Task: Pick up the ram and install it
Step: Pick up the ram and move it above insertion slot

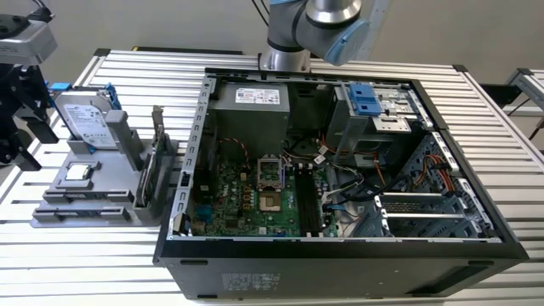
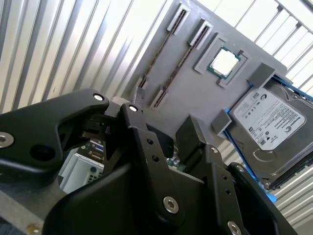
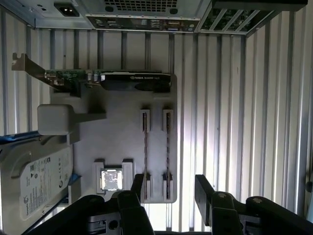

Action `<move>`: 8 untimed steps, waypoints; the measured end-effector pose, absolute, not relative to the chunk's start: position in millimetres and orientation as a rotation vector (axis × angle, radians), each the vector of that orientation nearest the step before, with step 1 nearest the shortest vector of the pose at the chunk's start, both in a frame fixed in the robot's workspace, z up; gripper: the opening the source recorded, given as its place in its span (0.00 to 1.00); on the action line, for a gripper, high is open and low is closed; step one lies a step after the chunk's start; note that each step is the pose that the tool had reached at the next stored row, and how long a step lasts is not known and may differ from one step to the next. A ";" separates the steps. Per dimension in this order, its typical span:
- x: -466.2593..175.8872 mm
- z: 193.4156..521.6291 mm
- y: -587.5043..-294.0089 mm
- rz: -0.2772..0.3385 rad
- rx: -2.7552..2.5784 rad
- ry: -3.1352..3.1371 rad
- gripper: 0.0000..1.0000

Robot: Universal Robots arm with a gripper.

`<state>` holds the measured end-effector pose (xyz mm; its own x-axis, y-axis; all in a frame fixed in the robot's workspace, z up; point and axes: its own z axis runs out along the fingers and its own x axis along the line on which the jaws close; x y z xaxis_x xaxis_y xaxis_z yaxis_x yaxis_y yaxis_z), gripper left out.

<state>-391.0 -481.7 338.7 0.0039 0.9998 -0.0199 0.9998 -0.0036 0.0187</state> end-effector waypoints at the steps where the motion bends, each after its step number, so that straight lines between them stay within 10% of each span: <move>1: -391.1 338.1 -481.7 -0.001 2.206 2.198 1.00; 8: -391.1 334.5 -481.7 -0.002 2.206 2.198 1.00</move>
<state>-391.1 -481.7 334.5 0.0035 0.9998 -0.0200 0.9998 -0.0032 0.0186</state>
